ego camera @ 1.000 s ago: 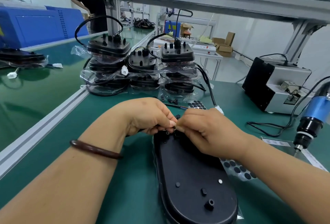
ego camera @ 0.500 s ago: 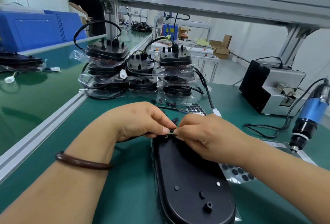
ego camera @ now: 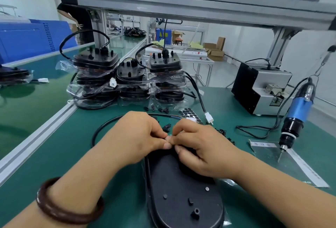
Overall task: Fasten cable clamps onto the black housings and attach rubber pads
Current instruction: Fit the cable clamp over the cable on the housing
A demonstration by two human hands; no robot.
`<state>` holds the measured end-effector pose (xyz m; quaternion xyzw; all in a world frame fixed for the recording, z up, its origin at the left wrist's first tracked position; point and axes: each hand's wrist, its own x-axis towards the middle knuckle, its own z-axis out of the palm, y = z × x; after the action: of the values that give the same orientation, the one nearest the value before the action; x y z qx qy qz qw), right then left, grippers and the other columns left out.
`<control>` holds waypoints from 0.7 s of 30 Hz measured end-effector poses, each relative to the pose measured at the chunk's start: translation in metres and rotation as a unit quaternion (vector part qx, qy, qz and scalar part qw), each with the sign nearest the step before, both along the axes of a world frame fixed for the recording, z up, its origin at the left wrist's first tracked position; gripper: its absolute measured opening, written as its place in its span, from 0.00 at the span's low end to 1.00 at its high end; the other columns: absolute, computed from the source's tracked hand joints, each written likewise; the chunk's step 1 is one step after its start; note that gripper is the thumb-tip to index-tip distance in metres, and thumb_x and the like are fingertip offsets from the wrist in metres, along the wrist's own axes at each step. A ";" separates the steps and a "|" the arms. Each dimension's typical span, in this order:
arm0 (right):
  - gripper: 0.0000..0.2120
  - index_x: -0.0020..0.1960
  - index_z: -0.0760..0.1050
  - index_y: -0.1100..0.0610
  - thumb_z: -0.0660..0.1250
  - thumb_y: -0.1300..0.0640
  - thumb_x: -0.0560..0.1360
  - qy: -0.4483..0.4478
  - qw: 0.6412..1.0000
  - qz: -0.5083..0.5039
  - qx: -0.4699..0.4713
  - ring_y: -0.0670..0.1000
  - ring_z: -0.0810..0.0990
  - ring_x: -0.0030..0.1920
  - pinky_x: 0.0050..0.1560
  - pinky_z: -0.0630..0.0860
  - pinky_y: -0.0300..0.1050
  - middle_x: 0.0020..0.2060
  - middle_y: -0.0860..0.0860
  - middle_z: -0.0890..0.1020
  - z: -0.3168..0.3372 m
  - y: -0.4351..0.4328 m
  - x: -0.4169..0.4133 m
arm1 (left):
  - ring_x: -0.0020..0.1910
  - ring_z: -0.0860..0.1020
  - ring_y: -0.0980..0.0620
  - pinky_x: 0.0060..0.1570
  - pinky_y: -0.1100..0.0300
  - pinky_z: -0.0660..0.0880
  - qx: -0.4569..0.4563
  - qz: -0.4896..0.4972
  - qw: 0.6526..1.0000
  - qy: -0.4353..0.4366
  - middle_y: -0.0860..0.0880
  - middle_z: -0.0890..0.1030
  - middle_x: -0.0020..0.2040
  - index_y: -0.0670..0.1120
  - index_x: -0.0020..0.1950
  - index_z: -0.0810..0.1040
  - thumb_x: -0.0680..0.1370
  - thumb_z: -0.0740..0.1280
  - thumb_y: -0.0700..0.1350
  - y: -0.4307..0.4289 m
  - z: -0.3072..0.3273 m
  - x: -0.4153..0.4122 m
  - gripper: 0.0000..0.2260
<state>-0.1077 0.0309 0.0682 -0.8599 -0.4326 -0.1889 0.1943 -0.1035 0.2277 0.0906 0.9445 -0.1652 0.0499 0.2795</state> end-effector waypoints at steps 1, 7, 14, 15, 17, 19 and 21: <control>0.13 0.53 0.83 0.59 0.62 0.58 0.75 0.003 1.000 0.001 0.023 0.53 0.81 0.41 0.42 0.78 0.50 0.48 0.52 0.79 -0.002 0.000 -0.001 | 0.36 0.78 0.60 0.41 0.60 0.75 -0.004 0.002 1.000 0.000 0.57 0.81 0.35 0.61 0.40 0.83 0.67 0.76 0.55 0.000 -0.001 0.000 0.05; 0.09 0.53 0.79 0.58 0.65 0.59 0.75 0.068 0.978 -0.035 0.193 0.42 0.80 0.45 0.49 0.76 0.37 0.44 0.47 0.82 -0.007 0.000 -0.001 | 0.35 0.75 0.61 0.37 0.64 0.70 0.014 0.018 0.998 -0.050 0.60 0.77 0.32 0.57 0.45 0.85 0.67 0.76 0.57 0.000 -0.012 0.000 0.09; 0.04 0.48 0.78 0.48 0.66 0.51 0.75 -0.033 0.826 -0.183 0.532 0.48 0.83 0.38 0.40 0.79 0.37 0.38 0.49 0.83 0.058 -0.075 -0.003 | 0.36 0.77 0.61 0.41 0.59 0.76 -0.012 0.018 0.999 -0.036 0.60 0.80 0.33 0.58 0.43 0.84 0.66 0.76 0.57 0.004 -0.015 0.003 0.09; 0.01 0.45 0.77 0.48 0.66 0.52 0.74 -0.052 0.764 -0.223 0.603 0.47 0.81 0.34 0.37 0.78 0.38 0.34 0.48 0.81 0.063 -0.099 -0.004 | 0.36 0.77 0.61 0.42 0.59 0.76 -0.012 0.018 0.999 -0.034 0.60 0.80 0.33 0.58 0.43 0.84 0.65 0.76 0.57 0.004 -0.014 0.003 0.09; 0.02 0.41 0.73 0.47 0.66 0.51 0.72 -0.055 0.652 -0.330 0.681 0.44 0.74 0.30 0.35 0.71 0.40 0.32 0.44 0.76 0.058 -0.143 -0.004 | 0.36 0.77 0.62 0.43 0.61 0.76 -0.013 0.019 0.999 -0.031 0.61 0.79 0.33 0.58 0.43 0.84 0.66 0.76 0.57 0.002 -0.014 0.003 0.09; 0.05 0.39 0.70 0.47 0.64 0.48 0.71 0.020 0.606 -0.415 0.678 0.45 0.69 0.31 0.39 0.68 0.45 0.33 0.44 0.72 0.040 -0.176 -0.001 | 0.37 0.77 0.62 0.43 0.61 0.75 -0.008 0.019 0.999 -0.028 0.61 0.79 0.34 0.57 0.45 0.85 0.66 0.76 0.57 0.002 -0.013 0.002 0.10; 0.07 0.39 0.69 0.48 0.63 0.47 0.73 0.122 0.585 -0.438 0.671 0.46 0.68 0.32 0.39 0.68 0.46 0.34 0.46 0.70 0.021 -0.187 0.004 | 0.38 0.77 0.62 0.44 0.61 0.75 -0.005 0.019 1.000 -0.025 0.61 0.79 0.35 0.57 0.46 0.85 0.67 0.76 0.57 0.001 -0.012 0.001 0.10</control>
<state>-0.1035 -0.1564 0.0890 -0.5856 0.2739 -0.3811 0.6610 -0.1024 0.2291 0.0790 0.9445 -0.1544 0.0795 0.2788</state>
